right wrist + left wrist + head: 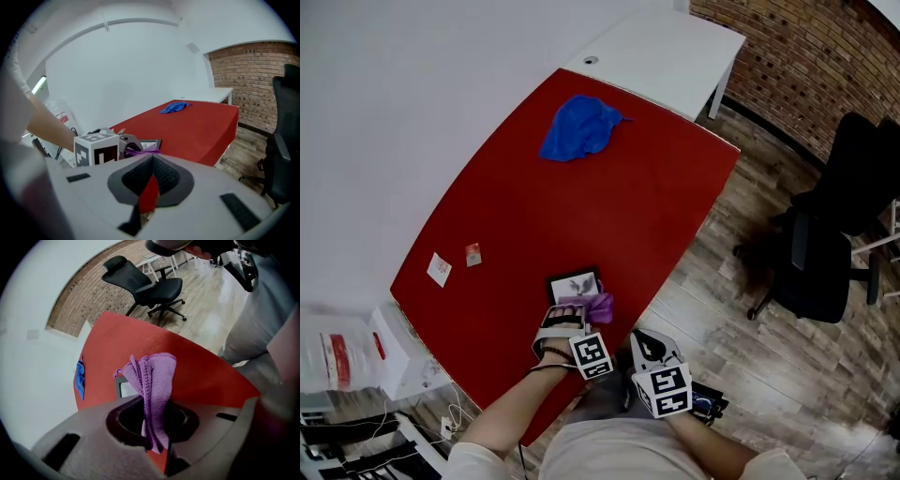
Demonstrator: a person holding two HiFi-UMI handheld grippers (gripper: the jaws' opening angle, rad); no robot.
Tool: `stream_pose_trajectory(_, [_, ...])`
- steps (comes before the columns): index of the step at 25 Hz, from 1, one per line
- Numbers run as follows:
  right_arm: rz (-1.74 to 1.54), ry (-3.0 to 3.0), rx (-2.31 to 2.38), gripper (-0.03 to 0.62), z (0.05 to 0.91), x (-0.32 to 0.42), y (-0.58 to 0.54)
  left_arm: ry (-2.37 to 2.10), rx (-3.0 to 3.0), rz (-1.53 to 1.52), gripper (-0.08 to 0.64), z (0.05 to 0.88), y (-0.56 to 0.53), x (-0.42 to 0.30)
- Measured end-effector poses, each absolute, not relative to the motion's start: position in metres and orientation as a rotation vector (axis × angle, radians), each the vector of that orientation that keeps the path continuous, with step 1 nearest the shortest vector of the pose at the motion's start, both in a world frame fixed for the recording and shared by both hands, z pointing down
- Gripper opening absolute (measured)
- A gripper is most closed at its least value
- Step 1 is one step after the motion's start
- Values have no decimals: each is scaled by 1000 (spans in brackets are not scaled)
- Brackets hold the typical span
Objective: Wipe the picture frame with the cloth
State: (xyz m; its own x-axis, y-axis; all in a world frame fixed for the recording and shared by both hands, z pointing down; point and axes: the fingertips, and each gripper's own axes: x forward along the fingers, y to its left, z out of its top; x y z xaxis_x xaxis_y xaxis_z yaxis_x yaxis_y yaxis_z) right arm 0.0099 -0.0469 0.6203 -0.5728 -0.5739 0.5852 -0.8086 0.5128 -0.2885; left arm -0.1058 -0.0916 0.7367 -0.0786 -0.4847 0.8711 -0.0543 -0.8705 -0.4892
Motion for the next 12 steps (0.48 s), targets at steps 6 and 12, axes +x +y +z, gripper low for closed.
stream_pose_trajectory(6, [739, -2343, 1115, 5, 617, 5, -45, 723, -1957, -1989, 60, 726, -99, -111])
stream_pose_trajectory(12, [671, -2350, 1115, 5, 599, 11, -46, 1351, -2437, -1636, 61, 656, -78, -112])
